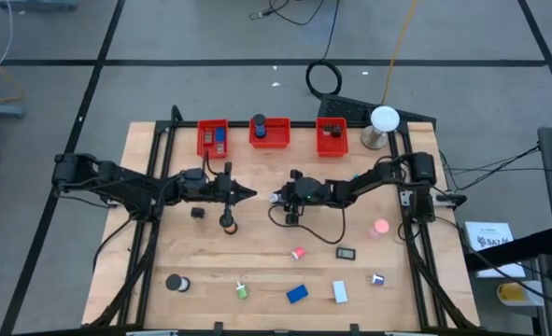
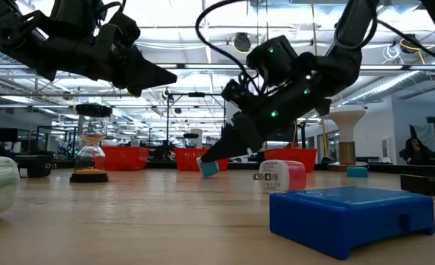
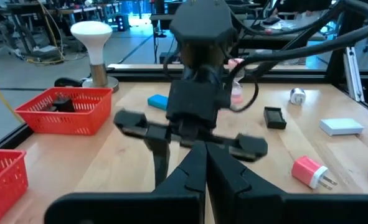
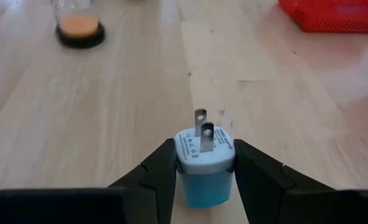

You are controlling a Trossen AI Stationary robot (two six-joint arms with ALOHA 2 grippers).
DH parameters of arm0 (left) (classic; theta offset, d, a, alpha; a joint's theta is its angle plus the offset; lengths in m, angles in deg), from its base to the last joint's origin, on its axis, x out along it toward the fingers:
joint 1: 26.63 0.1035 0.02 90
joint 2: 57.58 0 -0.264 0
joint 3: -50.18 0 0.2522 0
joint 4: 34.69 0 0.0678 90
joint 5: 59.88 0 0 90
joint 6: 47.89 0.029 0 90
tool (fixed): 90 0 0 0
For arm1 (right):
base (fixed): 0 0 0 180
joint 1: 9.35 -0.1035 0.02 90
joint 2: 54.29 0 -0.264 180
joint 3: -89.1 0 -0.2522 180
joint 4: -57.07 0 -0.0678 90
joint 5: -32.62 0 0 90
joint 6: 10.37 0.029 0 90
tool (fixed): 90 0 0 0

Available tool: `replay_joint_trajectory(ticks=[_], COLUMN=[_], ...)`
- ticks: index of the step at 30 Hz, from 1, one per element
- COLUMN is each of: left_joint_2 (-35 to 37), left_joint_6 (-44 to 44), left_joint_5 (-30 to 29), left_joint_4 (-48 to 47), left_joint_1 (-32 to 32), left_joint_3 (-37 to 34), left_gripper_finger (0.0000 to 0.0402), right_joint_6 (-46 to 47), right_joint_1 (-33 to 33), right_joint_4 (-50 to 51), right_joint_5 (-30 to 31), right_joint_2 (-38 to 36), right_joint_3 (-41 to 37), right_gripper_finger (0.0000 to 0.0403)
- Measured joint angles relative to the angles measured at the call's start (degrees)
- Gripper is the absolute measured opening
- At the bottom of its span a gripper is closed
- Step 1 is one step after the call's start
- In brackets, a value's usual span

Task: Pick & Place Office items
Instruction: Put the blue charger adapter into the right orange basket

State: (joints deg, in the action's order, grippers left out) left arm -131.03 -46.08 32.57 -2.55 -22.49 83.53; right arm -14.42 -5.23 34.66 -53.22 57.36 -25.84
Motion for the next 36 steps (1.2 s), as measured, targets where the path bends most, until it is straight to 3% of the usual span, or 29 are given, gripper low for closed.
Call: replay_joint_trajectory(ticks=[15,24,31,36], left_joint_2=[0.0,0.0,0.5,0.4], left_joint_6=[0.7,-0.6,-3.6,-3.9], left_joint_5=[-0.2,-2.6,-2.6,-2.6], left_joint_4=[0.0,16.5,28.6,28.2], left_joint_1=[0.0,2.4,5.5,6.2], left_joint_3=[-0.3,-10.5,-17.7,-18.8], left_gripper_finger=[0.0008,0.0010,0.0008,0.0026], right_joint_6=[2.0,3.5,7.0,13.3], right_joint_1=[0.1,0.0,0.0,0.0], right_joint_4=[3.3,9.3,17.8,21.3], right_joint_5=[3.5,3.5,3.5,3.3], right_joint_2=[-0.6,-6.4,-12.7,-15.8], right_joint_3=[-0.1,-0.1,-0.1,-0.1], right_gripper_finger=[0.0214,0.0227,0.0193,0.0099])
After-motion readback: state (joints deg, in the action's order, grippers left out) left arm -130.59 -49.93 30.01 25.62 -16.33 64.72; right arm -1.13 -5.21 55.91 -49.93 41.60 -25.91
